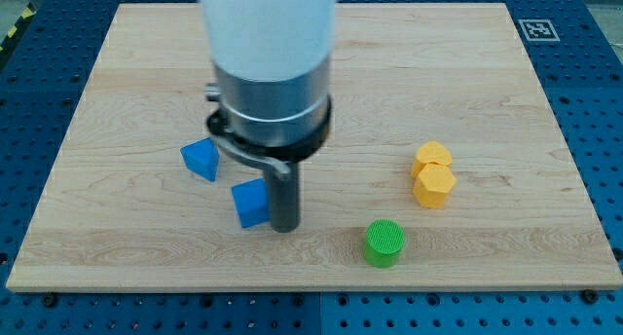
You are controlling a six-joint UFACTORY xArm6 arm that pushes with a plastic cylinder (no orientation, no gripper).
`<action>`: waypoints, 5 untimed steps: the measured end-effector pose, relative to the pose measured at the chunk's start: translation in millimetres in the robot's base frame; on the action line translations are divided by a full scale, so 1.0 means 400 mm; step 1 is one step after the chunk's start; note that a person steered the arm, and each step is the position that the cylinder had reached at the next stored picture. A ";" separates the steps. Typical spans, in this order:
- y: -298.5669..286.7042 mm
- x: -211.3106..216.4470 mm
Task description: Slide the blue cube to the bottom of the blue triangle
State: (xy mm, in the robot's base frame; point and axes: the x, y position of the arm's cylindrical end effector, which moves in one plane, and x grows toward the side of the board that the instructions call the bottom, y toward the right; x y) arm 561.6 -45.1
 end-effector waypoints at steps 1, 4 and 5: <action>-0.088 -0.027; -0.198 0.029; -0.141 0.097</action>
